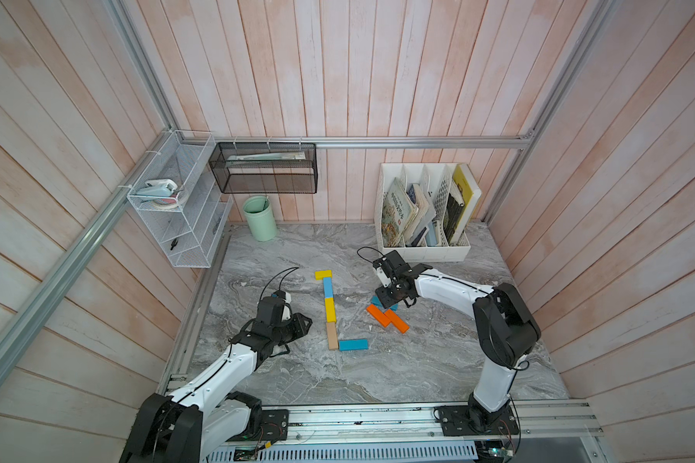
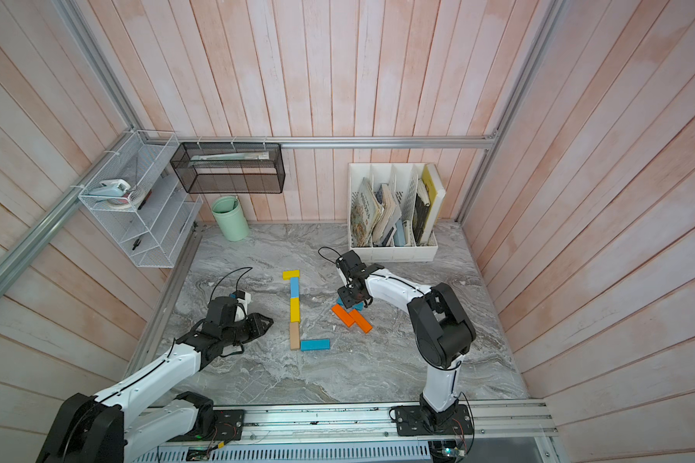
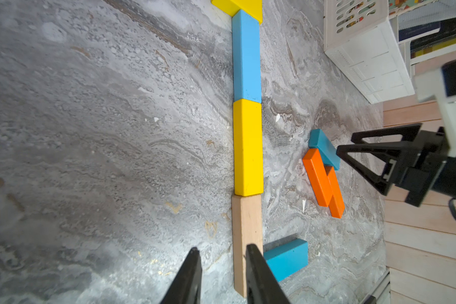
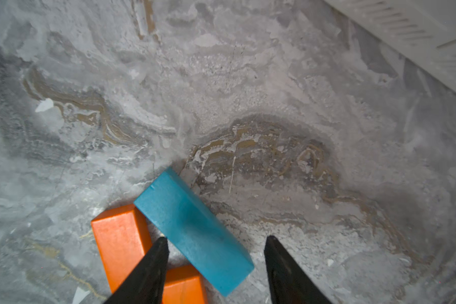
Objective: Assemble a giraffe with building blocks
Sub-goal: Pick up the building block from the center of the board.
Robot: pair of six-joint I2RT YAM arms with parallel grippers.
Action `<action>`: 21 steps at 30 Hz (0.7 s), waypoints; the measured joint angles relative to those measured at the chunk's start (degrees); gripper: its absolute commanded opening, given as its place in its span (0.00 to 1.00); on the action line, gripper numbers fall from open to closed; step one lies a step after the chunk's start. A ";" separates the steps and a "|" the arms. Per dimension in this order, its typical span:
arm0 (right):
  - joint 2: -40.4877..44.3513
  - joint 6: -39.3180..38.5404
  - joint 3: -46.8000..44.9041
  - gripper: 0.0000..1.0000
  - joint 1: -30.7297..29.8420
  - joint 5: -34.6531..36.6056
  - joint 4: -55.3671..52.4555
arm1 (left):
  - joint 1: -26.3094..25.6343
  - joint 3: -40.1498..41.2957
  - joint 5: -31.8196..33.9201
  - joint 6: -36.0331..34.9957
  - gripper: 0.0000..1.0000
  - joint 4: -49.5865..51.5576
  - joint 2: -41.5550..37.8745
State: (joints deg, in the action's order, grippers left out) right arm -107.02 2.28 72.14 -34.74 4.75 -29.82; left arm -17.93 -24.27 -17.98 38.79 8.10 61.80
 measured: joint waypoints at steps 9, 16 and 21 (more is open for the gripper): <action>2.58 1.33 -4.17 0.52 -0.11 -0.79 -1.79 | 0.02 0.02 -0.22 0.00 0.33 0.00 0.00; 9.97 3.10 -13.11 0.52 -1.88 -1.01 -2.34 | 0.02 0.02 -0.22 0.00 0.33 0.00 0.00; 11.47 3.89 -16.44 0.53 -2.67 -1.66 -2.32 | 0.02 0.02 -0.24 0.00 0.33 0.00 0.00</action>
State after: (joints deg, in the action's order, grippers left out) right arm -95.55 6.17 55.70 -37.41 3.09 -32.14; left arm -17.91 -24.25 -18.22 38.79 8.10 61.80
